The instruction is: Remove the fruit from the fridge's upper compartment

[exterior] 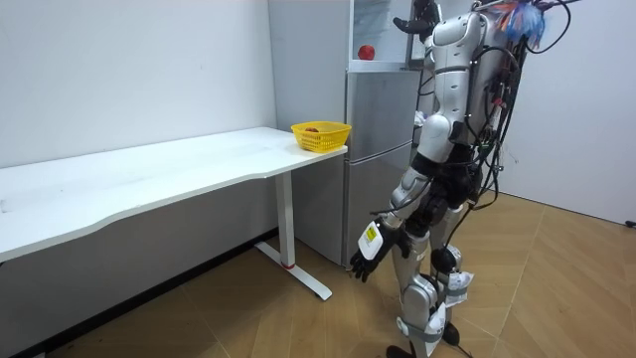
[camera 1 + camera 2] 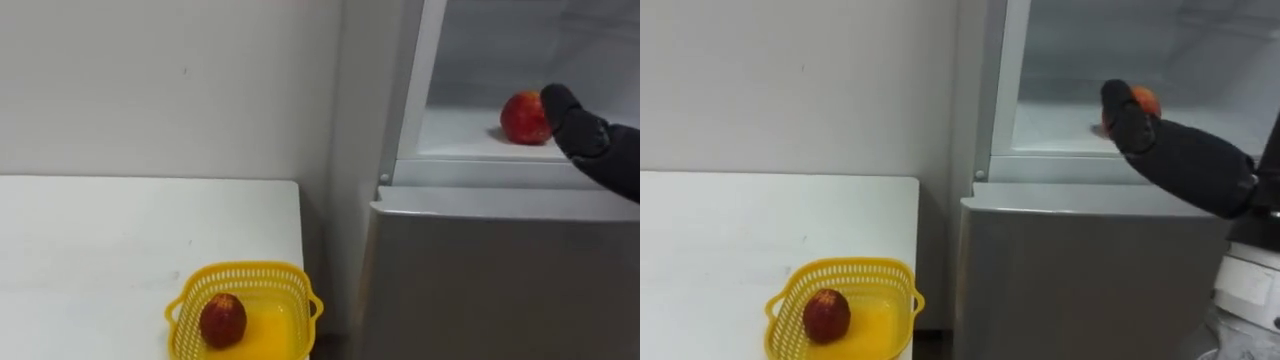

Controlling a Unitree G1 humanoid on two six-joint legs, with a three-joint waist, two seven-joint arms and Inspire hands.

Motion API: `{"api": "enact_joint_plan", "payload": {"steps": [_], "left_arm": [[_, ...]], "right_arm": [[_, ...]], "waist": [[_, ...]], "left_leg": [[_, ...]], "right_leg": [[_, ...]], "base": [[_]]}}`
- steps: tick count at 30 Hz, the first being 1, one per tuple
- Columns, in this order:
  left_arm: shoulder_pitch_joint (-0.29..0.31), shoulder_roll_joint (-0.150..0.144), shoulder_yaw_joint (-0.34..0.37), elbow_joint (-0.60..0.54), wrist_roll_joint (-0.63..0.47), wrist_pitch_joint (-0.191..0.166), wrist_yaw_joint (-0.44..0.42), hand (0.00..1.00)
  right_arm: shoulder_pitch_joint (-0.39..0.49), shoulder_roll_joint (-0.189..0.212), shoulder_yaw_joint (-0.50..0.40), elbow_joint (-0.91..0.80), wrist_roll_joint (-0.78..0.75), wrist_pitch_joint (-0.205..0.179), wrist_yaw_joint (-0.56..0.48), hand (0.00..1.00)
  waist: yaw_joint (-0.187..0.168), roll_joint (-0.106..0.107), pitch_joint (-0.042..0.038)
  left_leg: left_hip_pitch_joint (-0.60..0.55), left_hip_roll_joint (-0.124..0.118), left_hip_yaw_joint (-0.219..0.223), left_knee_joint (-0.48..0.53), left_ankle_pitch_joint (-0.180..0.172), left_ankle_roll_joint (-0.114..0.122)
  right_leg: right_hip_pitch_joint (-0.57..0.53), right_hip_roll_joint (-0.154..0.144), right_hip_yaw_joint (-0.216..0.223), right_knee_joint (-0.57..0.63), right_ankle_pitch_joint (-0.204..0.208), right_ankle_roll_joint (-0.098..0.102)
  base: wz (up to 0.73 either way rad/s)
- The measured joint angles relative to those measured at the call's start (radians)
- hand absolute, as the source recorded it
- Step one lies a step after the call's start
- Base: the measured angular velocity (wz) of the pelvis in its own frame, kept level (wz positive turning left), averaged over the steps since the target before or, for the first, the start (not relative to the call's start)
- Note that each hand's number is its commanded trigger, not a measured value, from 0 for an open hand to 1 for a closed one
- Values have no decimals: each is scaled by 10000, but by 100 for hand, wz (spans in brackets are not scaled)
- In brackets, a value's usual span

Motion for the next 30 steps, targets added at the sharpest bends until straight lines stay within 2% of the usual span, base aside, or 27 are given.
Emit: {"api": "enact_joint_plan", "payload": {"steps": [3, 5, 8, 12, 15, 17, 18, 20, 23, 30], "left_arm": [[45, 1, 9, -6, 1, -19, 0, 0], [68, 4, 37, -5, -40, -22, -16, 0], [91, 17, 249, -8, -38, -19, -56, 0], [215, 20, 405, -7, -24, 6, -128, 0], [267, 32, 441, -48, -25, 12, -161, 0], [267, 83, 568, -104, -36, 16, -232, 0], [271, 99, 624, -112, -22, 18, -270, 0], [322, 130, 847, -286, 10, 75, -369, 0], [353, 151, 1098, -346, 20, 163, -453, 0], [518, 248, 1099, -733, 11, 445, -493, 0]], "right_arm": [[-1, -82, -28, 279, 19, -9, -138, 0], [-14, -432, -117, 874, 201, 4, -209, 0], [-44, -702, -393, 1568, 306, 145, -255, 0], [-46, -838, -491, 1923, 732, 254, -319, 0], [-294, -923, -501, 2501, 1632, 283, -223, 0], [-791, -1168, -511, 3308, 2510, 441, -223, 0], [-895, -1258, -511, 3523, 2747, 462, -207, 0], [-1291, -1773, -538, 4400, 3675, 544, 21, 0], [-1605, -2204, -571, 4946, 4152, 788, 253, 0], [-2546, -2836, -437, 6613, 4826, 1377, 930, 0]], "waist": [[-55, -3, -3], [-46, -33, -4], [-39, -97, -10], [-33, -196, -15], [-31, -330, -6], [-46, -481, 31], [-37, -513, 19], [-12, -589, 16], [-4, -594, 15], [-27, -616, 22]], "left_leg": [[1, 16, -8, 7, -2, -3], [-15, 7, -45, 21, -2, -3], [-40, 2, -72, 40, -1, -4], [-85, 1, -86, 55, 2, -6], [-28, 2, -79, 37, 2, -6], [-47, 1, -80, 33, 2, -6], [-56, 1, -82, 32, 2, -6], [-80, -3, -95, 30, 2, -6], [-119, -1, -102, 24, 2, -6], [-183, 4, -101, 47, 2, -6]], "right_leg": [[4, 4, -20, 14, 2, -4], [18, -6, -41, 16, 2, -5], [15, -18, -72, 20, -19, -12], [-37, -19, -99, 29, -25, -11], [-10, -17, -93, 25, -24, -12], [-7, -17, -95, 24, -24, -13], [-9, -16, -101, 21, -24, -13], [-8, -23, -132, 19, -24, -12], [-38, -22, -151, 20, -27, -8], [-44, -40, -223, 18, -27, -7]], "base": [[0], [4], [2], [0], [0], [0], [0], [4], [1], [2]]}}
